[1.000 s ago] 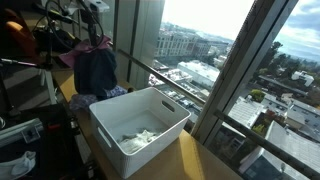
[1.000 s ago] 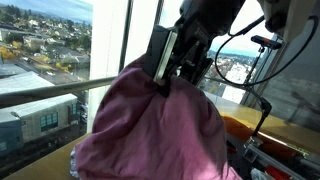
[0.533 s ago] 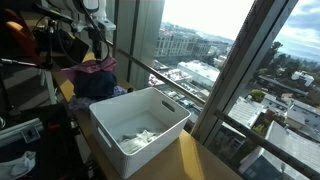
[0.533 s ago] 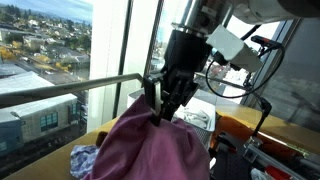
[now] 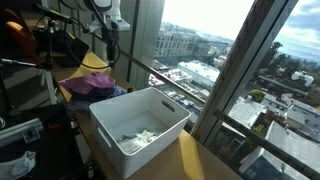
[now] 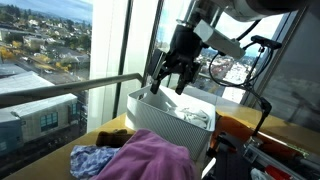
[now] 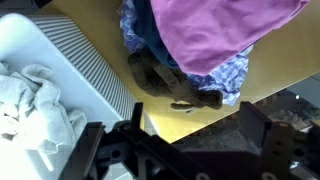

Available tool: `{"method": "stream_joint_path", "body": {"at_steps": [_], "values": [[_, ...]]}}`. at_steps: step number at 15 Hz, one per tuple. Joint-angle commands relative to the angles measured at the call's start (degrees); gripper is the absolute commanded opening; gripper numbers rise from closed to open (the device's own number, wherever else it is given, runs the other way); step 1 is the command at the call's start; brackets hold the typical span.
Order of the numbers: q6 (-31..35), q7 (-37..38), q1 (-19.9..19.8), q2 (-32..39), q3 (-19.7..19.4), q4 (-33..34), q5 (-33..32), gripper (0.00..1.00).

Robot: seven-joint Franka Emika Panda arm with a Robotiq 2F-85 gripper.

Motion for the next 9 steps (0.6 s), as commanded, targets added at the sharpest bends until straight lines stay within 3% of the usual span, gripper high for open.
{"method": "stream_joint_path", "body": {"at_steps": [1,9], "values": [[1.18,-1.48,-3.91,-2.47,-4.20,-3.31,-2.64,1.00],[8.38,-0.53,-11.16,3.64,-12.59,-10.01,-9.18,1.00]]}}
